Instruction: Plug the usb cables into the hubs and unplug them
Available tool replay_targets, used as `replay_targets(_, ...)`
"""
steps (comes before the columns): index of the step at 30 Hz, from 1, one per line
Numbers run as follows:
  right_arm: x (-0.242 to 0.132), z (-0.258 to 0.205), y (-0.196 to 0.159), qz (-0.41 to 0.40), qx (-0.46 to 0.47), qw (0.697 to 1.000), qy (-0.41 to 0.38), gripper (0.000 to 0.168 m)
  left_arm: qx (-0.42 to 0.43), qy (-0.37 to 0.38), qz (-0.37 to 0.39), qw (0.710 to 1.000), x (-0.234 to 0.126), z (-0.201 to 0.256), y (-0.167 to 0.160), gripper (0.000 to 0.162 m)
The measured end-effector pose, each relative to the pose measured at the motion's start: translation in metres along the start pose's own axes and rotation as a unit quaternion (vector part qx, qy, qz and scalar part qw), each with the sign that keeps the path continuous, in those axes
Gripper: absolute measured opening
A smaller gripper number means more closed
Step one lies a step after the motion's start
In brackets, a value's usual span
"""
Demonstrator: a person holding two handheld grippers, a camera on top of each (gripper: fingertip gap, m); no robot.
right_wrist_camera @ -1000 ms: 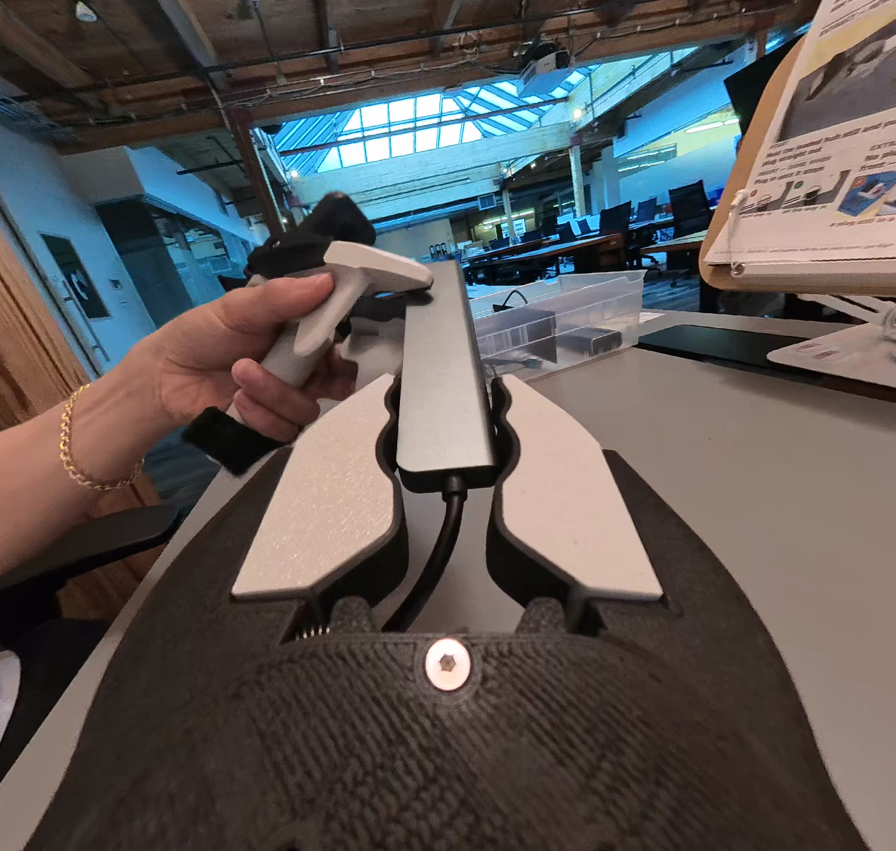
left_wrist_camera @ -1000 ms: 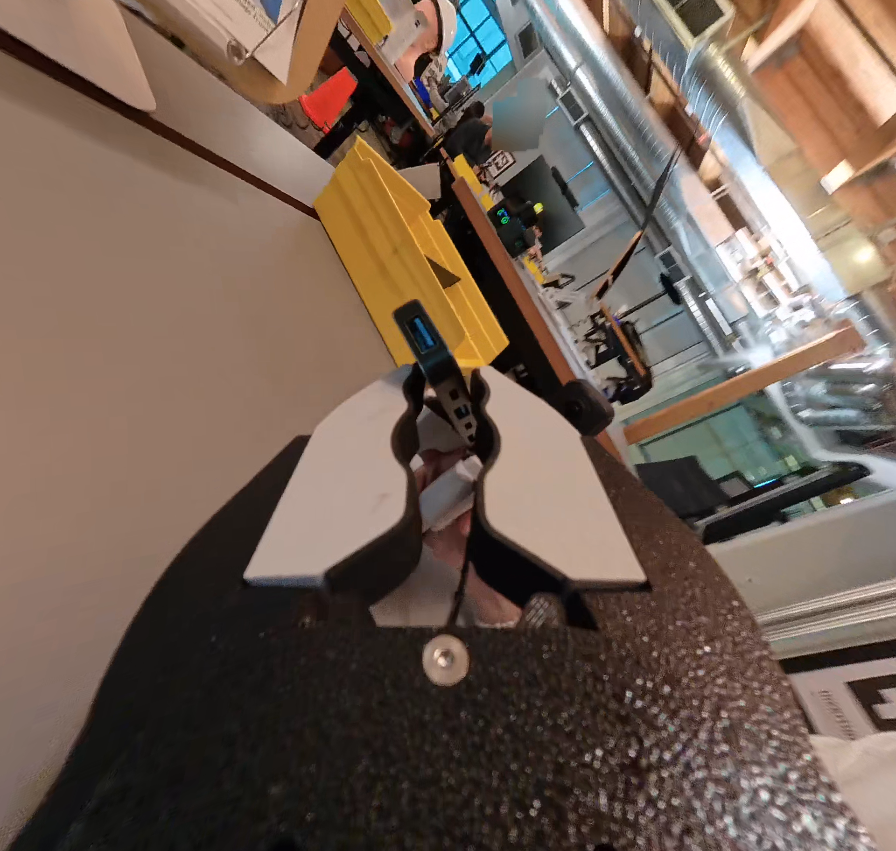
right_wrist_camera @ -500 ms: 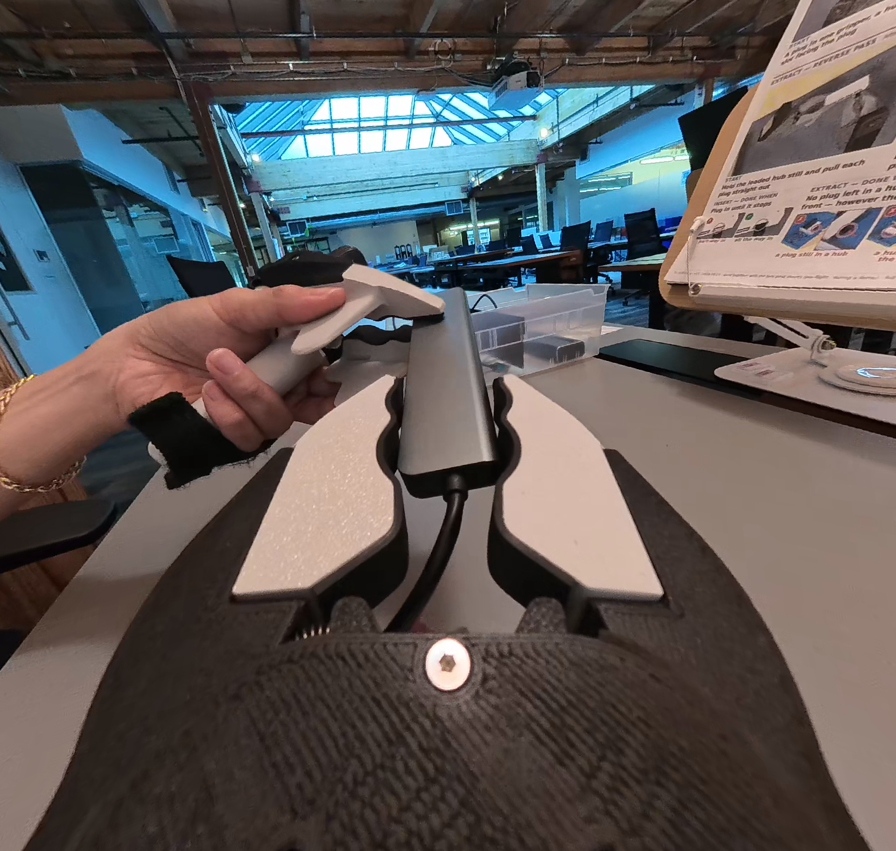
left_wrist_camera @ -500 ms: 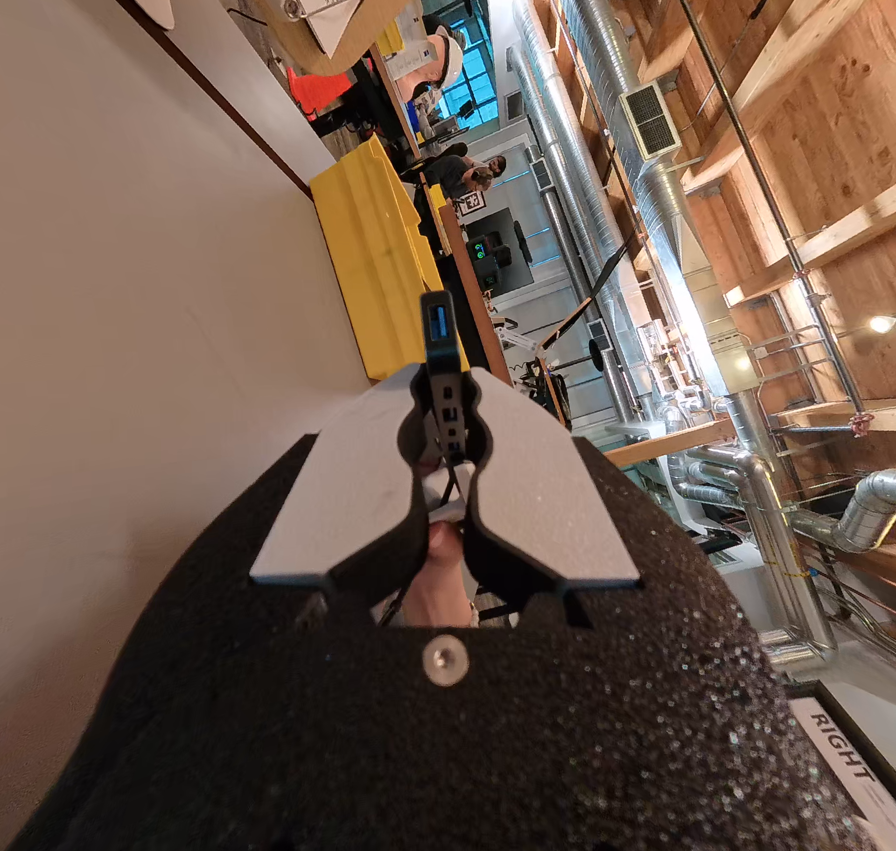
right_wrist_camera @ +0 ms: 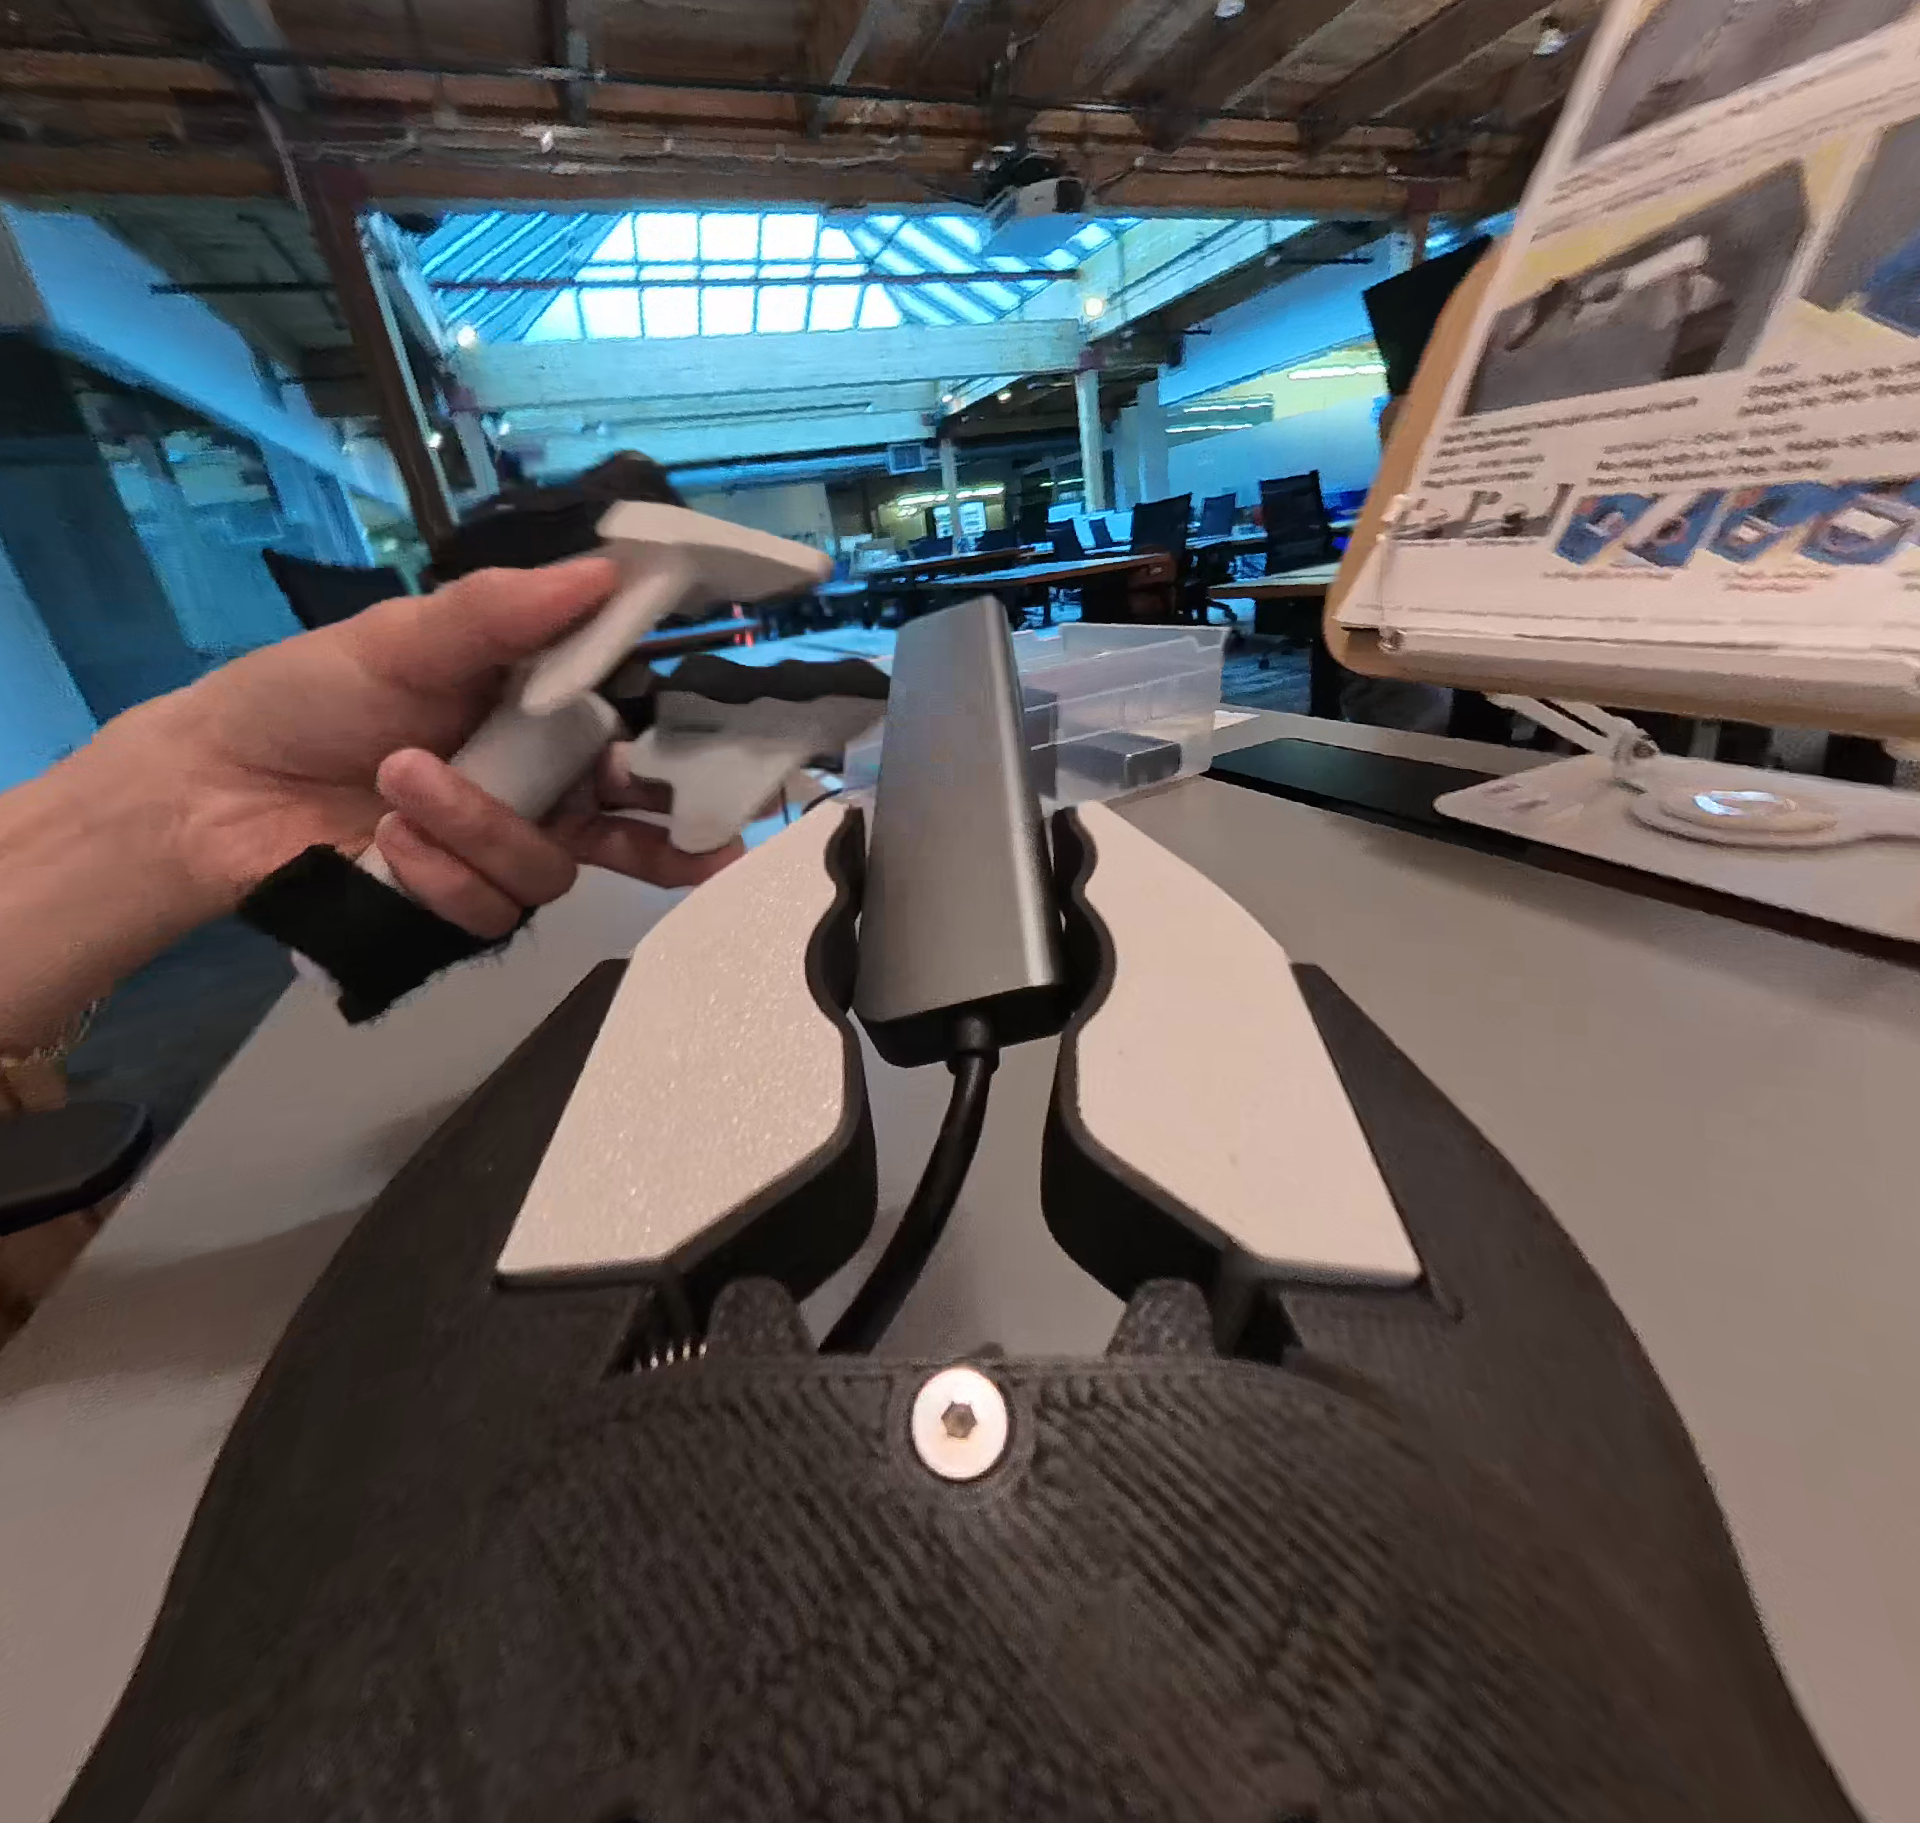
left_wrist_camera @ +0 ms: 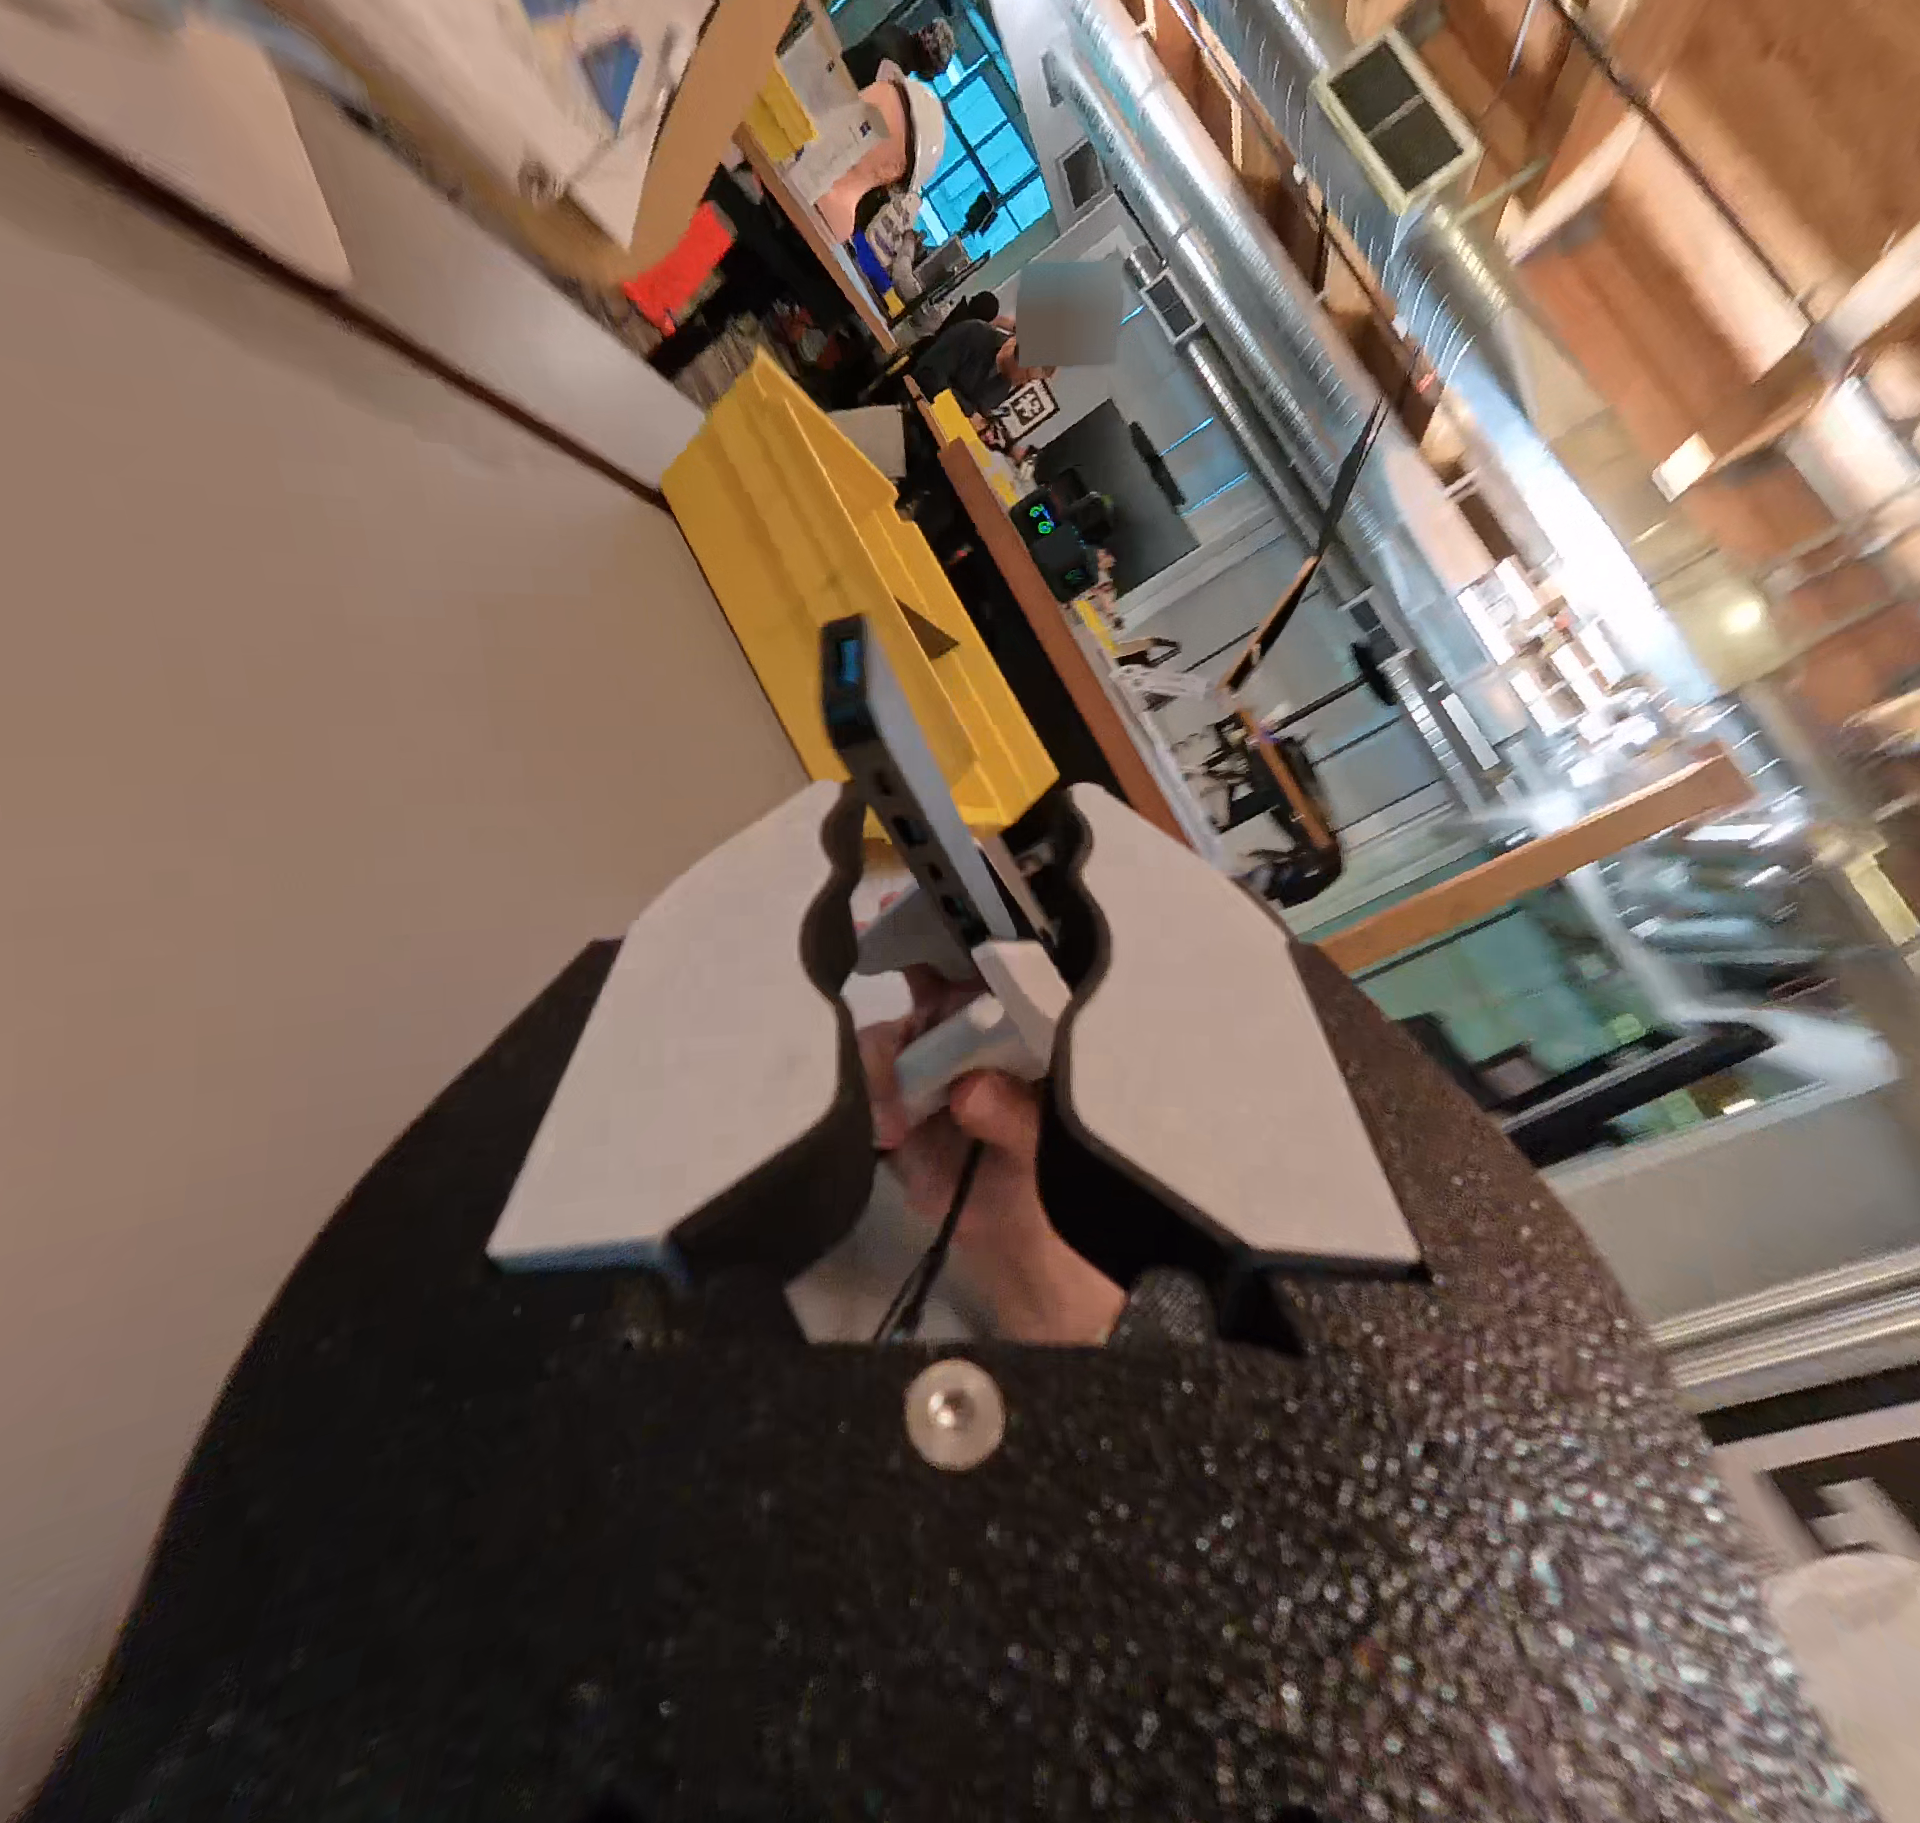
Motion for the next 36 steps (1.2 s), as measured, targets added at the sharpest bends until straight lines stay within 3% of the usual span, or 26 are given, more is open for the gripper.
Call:
replay_targets(3,-0.007,0.013,0.001,0.012,0.039,0.999,-0.022,0.035,0.153,0.033,-0.005,0.988,-0.026,0.004,0.029,0.036)
replay_targets(6,-0.011,0.017,0.003,0.026,0.059,0.998,-0.023,0.035,0.308,0.121,-0.037,0.943,-0.068,-0.011,0.075,0.036)
replay_targets(9,-0.011,0.018,0.004,0.031,0.069,0.997,-0.015,0.035,0.419,0.247,-0.110,0.867,-0.118,-0.044,0.128,0.034)
replay_targets(12,-0.012,0.021,0.004,0.038,0.080,0.996,-0.017,0.035,0.476,0.342,-0.210,0.782,-0.160,-0.084,0.173,0.030)
replay_targets(15,-0.012,0.021,0.005,0.040,0.086,0.995,-0.012,0.035,0.497,0.374,-0.339,0.706,-0.183,-0.124,0.189,0.030)
replay_targets(17,-0.011,0.022,0.005,0.041,0.089,0.995,-0.011,0.035,0.506,0.364,-0.389,0.679,-0.185,-0.147,0.188,0.027)
replay_targets(25,-0.010,0.020,0.004,0.037,0.082,0.996,-0.007,0.035,0.452,0.378,-0.450,0.670,-0.178,-0.202,0.193,0.015)
replay_targets(28,-0.010,0.018,0.004,0.035,0.073,0.997,-0.006,0.035,0.424,0.383,-0.454,0.683,-0.178,-0.209,0.195,0.007)
replay_targets(33,-0.010,0.017,0.004,0.037,0.066,0.997,-0.007,0.035,0.423,0.378,-0.415,0.711,-0.174,-0.185,0.207,0.006)
replay_targets(36,-0.011,0.018,0.005,0.040,0.069,0.997,-0.006,0.035,0.429,0.390,-0.396,0.712,-0.179,-0.155,0.223,0.006)
Point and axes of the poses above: each gripper's, where its closed fingertips meet, x out along the fingers, y out of its top, z = x × y across the jaws, the point moved 4 cm from there along -x, back along the fingers, and after that the axes turned 6 degrees about z, right-handed, at the moved point
